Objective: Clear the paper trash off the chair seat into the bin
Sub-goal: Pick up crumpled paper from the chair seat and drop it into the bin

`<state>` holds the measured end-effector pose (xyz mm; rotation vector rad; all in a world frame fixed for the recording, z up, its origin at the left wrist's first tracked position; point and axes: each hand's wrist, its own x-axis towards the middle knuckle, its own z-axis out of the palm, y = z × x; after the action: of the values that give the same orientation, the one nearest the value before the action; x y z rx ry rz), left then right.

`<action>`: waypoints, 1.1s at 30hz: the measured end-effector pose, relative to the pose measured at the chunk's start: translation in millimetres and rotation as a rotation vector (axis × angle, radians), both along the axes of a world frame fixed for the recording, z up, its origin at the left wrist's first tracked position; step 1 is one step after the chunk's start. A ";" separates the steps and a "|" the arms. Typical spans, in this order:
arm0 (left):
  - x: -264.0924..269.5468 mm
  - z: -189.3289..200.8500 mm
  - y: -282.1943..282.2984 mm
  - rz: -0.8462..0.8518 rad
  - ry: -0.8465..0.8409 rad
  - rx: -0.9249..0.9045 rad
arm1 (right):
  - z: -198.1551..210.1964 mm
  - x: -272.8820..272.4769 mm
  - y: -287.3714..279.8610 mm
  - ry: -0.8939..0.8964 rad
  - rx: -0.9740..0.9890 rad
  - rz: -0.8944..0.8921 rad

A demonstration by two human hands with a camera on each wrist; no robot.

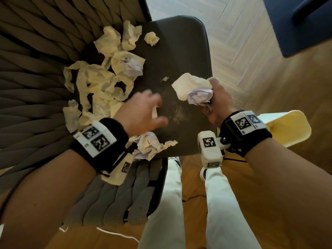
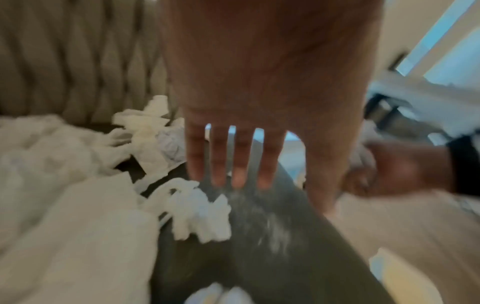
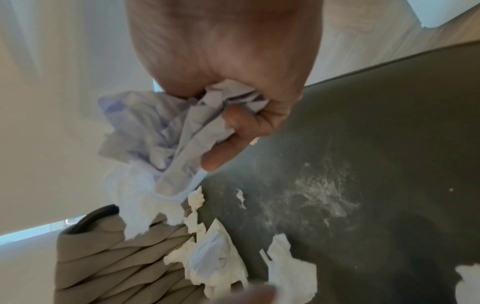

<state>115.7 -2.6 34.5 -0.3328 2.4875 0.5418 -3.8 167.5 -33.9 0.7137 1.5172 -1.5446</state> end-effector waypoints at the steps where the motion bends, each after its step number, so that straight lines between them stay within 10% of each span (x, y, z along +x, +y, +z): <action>1: 13.0 -4.4 2.2 -0.177 -0.168 -0.061 | -1.8 -1.1 4.5 -0.004 0.012 0.006; 7: 64.6 -46.3 36.8 -0.574 -0.509 -0.185 | -14.2 8.8 13.9 -0.090 0.014 0.067; 18: 29.1 -16.1 25.7 0.015 -0.127 -0.111 | -11.4 34.3 67.1 -0.064 0.103 -0.019; 24: -50.6 11.3 115.6 0.088 0.078 0.186 | -25.0 27.2 182.3 -0.073 0.355 -0.172; 33: -141.9 -122.5 309.4 -0.088 -0.188 0.326 | -103.1 -27.6 358.7 -0.020 0.695 -0.119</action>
<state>-26.3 306.9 -88.0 -0.1377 2.1774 0.8256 -31.5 526.2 -137.0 1.2165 2.0428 -1.0624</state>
